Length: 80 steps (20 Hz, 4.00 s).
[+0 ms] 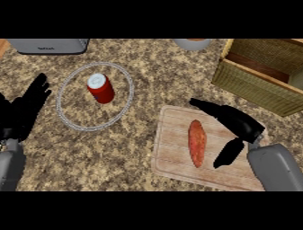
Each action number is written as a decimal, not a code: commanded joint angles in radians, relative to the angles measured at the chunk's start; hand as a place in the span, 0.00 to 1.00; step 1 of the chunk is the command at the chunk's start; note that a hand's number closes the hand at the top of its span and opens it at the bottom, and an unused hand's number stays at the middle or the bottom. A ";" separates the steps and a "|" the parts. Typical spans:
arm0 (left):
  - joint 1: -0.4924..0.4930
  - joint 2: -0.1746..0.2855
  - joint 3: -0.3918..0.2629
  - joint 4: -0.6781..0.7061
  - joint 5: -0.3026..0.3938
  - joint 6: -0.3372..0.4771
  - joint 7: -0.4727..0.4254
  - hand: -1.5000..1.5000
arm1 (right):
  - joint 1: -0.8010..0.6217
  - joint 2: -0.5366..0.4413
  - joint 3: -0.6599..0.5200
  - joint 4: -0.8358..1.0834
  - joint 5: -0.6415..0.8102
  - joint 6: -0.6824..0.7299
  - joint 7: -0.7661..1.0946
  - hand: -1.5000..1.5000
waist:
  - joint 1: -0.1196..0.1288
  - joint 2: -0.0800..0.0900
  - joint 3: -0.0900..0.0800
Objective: Pick the sweet potato from the cutting board and place it in the basket
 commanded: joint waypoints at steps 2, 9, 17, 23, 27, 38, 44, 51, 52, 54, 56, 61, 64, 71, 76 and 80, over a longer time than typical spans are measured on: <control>0.022 0.006 0.032 0.002 0.002 -0.036 -0.017 0.50 | 0.041 -0.001 -0.018 -0.049 -0.001 0.041 -0.050 0.00 | 0.000 0.000 0.000; -0.003 0.005 0.044 0.010 -0.013 -0.041 0.002 0.50 | 0.006 0.050 0.014 0.030 0.106 -0.035 -0.057 0.00 | 0.001 0.000 0.000; -0.035 -0.019 0.048 0.019 -0.023 -0.037 0.000 0.50 | 0.000 0.072 0.016 0.106 0.189 -0.089 -0.076 0.00 | 0.001 0.001 0.000; 0.009 -0.064 0.026 0.045 -0.054 -0.020 -0.060 0.50 | 0.015 0.061 0.102 0.068 0.285 -0.097 -0.099 1.00 | -0.001 0.001 0.000; -0.018 -0.070 0.024 -0.024 -0.060 0.014 0.034 0.50 | 0.045 0.076 0.093 0.103 0.320 -0.156 -0.154 1.00 | 0.000 0.000 0.000; 0.007 -0.054 0.025 -0.036 -0.058 -0.026 0.015 0.50 | 0.010 0.243 0.186 -0.006 0.313 -0.301 0.486 1.00 | 0.012 -0.006 -0.001; -0.007 -0.047 0.027 -0.004 -0.056 -0.043 -0.006 0.50 | -0.069 0.246 0.391 -0.075 0.143 -0.545 0.899 1.00 | 0.048 -0.001 0.000; -0.042 -0.062 0.009 -0.006 -0.066 -0.029 0.030 0.50 | -0.288 0.246 0.527 -0.278 0.090 -0.918 1.061 1.00 | 0.041 -0.009 -0.001; -0.033 -0.046 0.016 -0.022 -0.049 -0.054 0.031 0.50 | -0.348 0.246 0.528 -0.221 0.126 -0.981 1.093 1.00 | 0.051 -0.005 -0.001; -0.085 -0.037 0.048 0.066 -0.053 -0.039 -0.008 0.50 | -0.442 0.246 0.544 -0.236 0.200 -0.993 1.206 1.00 | 0.019 -0.001 -0.003; -0.037 -0.031 0.048 0.033 -0.043 -0.056 -0.009 0.50 | -0.539 0.246 0.520 -0.233 0.236 -0.977 1.342 1.00 | 0.024 -0.005 -0.002; -0.021 -0.052 0.029 0.000 -0.055 -0.038 0.022 0.50 | -0.708 0.246 0.434 -0.235 0.295 -0.837 1.517 1.00 | 0.012 -0.009 -0.002; -0.033 -0.058 0.028 -0.001 -0.059 -0.028 0.018 0.50 | -0.812 0.246 0.345 -0.172 0.297 -0.786 1.506 1.00 | 0.011 -0.005 -0.002; -0.019 -0.072 0.023 0.034 -0.069 -0.029 -0.030 0.50 | -0.974 0.241 0.127 -0.009 0.333 -0.715 1.420 1.00 | 0.004 0.000 -0.002; -0.023 -0.060 0.027 0.039 -0.084 -0.021 -0.029 0.50 | -1.045 0.225 0.040 0.144 0.399 -0.745 1.375 1.00 | 0.009 0.003 -0.002; 0.018 -0.068 0.016 -0.056 -0.063 -0.029 0.023 0.50 | -1.043 0.105 -0.023 0.184 0.407 -0.669 1.324 1.00 | 0.009 -0.002 -0.001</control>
